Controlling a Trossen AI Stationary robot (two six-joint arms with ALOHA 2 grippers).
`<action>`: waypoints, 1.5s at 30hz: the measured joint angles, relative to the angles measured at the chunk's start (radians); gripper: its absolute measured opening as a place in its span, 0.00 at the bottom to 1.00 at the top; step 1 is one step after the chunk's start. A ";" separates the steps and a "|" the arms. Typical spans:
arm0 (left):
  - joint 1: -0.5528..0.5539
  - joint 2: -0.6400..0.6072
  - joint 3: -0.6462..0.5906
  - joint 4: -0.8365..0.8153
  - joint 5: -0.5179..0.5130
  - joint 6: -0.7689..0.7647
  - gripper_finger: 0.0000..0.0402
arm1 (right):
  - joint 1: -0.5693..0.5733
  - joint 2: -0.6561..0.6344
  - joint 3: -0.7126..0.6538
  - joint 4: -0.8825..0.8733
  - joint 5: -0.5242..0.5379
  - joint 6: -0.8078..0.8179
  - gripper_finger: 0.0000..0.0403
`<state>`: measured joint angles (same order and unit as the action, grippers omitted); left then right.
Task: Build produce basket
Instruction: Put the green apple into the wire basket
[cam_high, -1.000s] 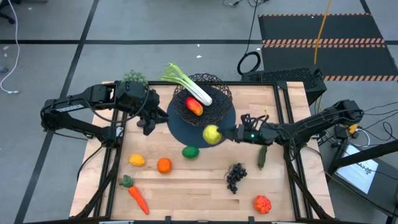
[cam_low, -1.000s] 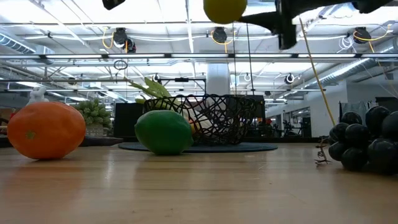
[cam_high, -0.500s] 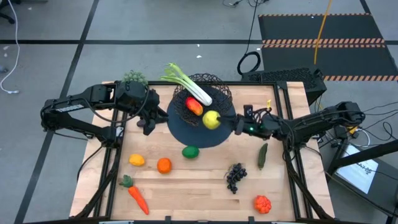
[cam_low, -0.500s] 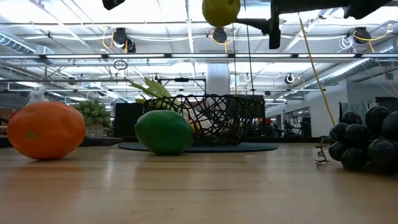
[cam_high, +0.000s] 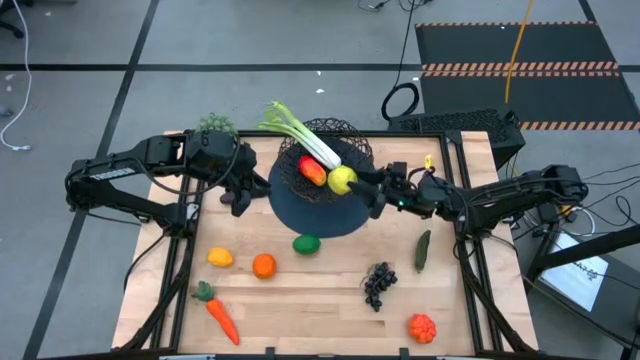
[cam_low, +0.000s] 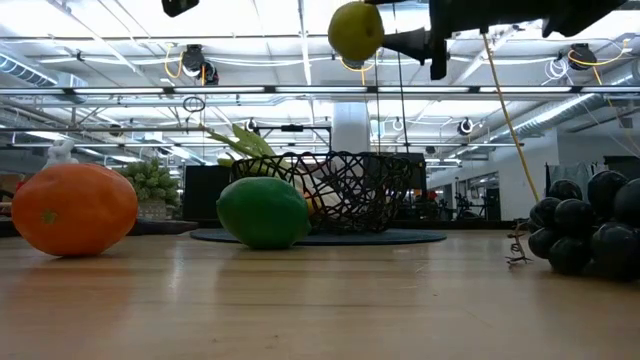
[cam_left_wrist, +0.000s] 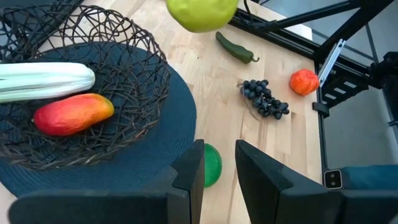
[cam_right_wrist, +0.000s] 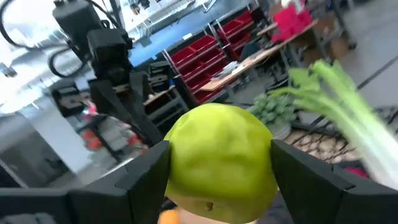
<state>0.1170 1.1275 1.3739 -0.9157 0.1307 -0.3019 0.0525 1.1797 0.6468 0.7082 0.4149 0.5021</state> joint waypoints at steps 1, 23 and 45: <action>0.000 0.000 0.000 0.000 0.000 0.000 0.22 | -0.003 0.000 0.000 0.001 0.000 -0.035 0.64; 0.000 0.000 0.000 0.000 -0.028 0.011 0.22 | -0.080 0.000 0.000 0.028 0.003 -0.006 0.64; 0.000 0.000 0.000 0.000 -0.064 0.030 0.22 | -0.079 0.000 0.000 0.010 0.003 0.718 0.64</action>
<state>0.1173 1.1275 1.3739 -0.9157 0.0670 -0.2720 -0.0269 1.1797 0.6469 0.7186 0.4175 1.2199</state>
